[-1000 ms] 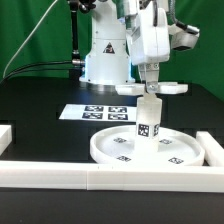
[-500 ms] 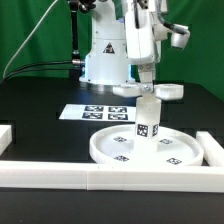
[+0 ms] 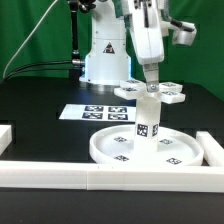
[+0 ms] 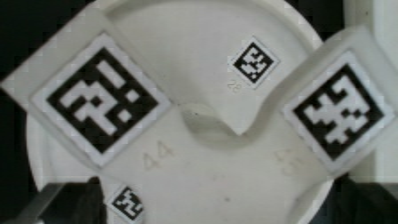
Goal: Assemble round table
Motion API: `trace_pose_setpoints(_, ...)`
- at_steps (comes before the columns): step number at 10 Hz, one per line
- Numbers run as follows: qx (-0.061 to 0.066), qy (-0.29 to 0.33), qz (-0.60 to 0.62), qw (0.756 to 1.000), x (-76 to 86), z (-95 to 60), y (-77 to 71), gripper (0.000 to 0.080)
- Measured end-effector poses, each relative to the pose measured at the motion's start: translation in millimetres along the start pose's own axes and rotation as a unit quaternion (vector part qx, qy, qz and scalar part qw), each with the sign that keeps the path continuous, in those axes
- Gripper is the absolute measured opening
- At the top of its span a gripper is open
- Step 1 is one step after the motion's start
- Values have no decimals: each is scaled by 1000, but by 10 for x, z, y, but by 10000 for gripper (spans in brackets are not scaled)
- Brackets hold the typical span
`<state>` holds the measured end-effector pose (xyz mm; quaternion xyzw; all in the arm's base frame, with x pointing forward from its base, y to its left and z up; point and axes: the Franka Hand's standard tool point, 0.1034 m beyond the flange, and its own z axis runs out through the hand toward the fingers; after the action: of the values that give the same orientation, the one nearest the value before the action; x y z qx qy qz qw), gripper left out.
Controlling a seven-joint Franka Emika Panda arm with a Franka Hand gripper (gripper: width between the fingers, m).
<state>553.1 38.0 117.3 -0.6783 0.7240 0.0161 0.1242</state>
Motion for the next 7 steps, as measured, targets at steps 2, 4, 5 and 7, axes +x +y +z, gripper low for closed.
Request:
trace_pose_setpoints(2, -2, -8, -28, 1000, 17, -37, -49, 649)
trace_pose_setpoints(4, -8, -12, -37, 999, -86, -32, -43, 649)
trace_pose_setpoints(5, -8, -12, -73, 997, -83, -29, -43, 649)
trace_pose_setpoints(7, -7, -12, -141, 990, -80, -26, -42, 649)
